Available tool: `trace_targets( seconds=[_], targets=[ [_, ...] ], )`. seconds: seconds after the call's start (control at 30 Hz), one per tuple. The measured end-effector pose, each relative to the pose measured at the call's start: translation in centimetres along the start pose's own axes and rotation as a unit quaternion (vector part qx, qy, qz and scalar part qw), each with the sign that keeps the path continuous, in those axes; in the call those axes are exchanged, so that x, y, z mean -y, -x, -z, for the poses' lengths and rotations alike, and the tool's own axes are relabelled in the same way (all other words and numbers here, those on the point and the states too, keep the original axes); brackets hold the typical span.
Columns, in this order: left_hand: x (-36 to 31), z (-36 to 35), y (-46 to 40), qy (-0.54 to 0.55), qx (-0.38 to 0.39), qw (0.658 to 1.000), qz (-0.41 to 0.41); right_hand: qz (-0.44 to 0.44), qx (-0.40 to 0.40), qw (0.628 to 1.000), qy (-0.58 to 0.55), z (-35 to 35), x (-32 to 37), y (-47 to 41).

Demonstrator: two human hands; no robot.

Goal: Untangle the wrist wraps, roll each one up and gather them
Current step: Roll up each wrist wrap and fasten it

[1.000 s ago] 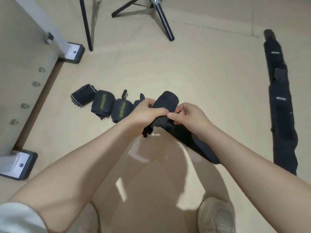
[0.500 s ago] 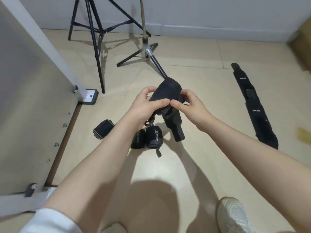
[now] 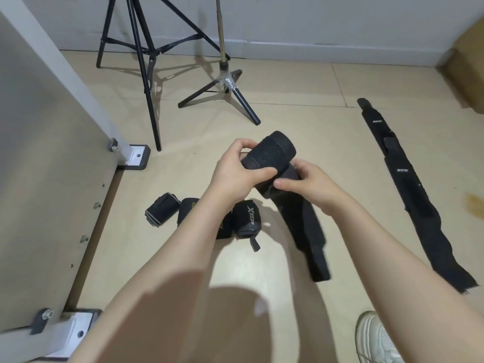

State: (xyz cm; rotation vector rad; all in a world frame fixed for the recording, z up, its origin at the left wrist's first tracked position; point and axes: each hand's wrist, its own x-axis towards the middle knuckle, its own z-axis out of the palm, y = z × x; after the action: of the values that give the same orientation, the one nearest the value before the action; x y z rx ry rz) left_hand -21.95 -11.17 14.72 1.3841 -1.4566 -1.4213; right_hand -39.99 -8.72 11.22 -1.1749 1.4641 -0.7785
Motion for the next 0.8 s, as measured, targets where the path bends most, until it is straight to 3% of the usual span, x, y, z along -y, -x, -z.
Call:
trace_targets(
  seconds=[0.1, 0.2, 0.27, 0.37, 0.43, 0.47, 0.5, 0.57, 0.6, 0.67, 0.73, 0.8],
  targets=[
    [0.6, 0.2, 0.4, 0.005, 0.03, 1.0, -0.007, -0.03, -0.018, 0.995, 0.093, -0.6, -2.2, 0.1],
    [1.8, 0.5, 0.6, 0.006, 0.044, 0.999, -0.011, 0.0, -0.048, 0.961, 0.273, -0.8, -3.0, 0.1],
    [2.7, 1.3, 0.6, 0.008, 0.042, 0.999, -0.009, 0.061, -0.07, 0.914, 0.396, -1.0, -2.8, 0.3],
    [4.4, 3.2, 0.6, -0.138, 0.054, 0.987, -0.057, 0.23, -0.118, 0.79, 0.555, -2.0, -2.7, 1.0],
    [5.8, 4.2, 0.8, -0.205, 0.073, 0.972, -0.088, 0.307, -0.121, 0.759, 0.561, -2.7, -3.4, 1.6],
    [6.5, 4.6, 1.0, -0.234, 0.083, 0.963, -0.104, 0.311, -0.103, 0.79, 0.519, -2.7, -3.9, 1.6],
    [7.2, 4.9, 1.2, -0.266, 0.086, 0.952, -0.125, 0.276, -0.083, 0.848, 0.445, -2.5, -4.0, 1.5],
    [8.4, 5.2, 1.5, -0.325, 0.081, 0.924, -0.184, 0.095, -0.045, 0.972, 0.21, -1.9, -3.8, 1.8],
    [8.9, 5.2, 1.5, -0.345, 0.073, 0.912, -0.21, 0.016, -0.033, 0.994, 0.106, -1.5, -4.1, 1.7],
    [9.4, 5.3, 1.6, -0.37, 0.056, 0.894, -0.246, -0.071, 0.008, 0.995, 0.071, -0.9, -5.1, 1.3],
    [9.5, 5.1, 1.5, -0.383, 0.057, 0.885, -0.259, -0.079, 0.076, 0.981, 0.16, -1.1, -6.5, 0.9],
    [9.7, 4.8, 1.4, -0.389, 0.067, 0.881, -0.262, -0.089, 0.11, 0.975, 0.168, -1.9, -7.5, 0.7]
  ],
)
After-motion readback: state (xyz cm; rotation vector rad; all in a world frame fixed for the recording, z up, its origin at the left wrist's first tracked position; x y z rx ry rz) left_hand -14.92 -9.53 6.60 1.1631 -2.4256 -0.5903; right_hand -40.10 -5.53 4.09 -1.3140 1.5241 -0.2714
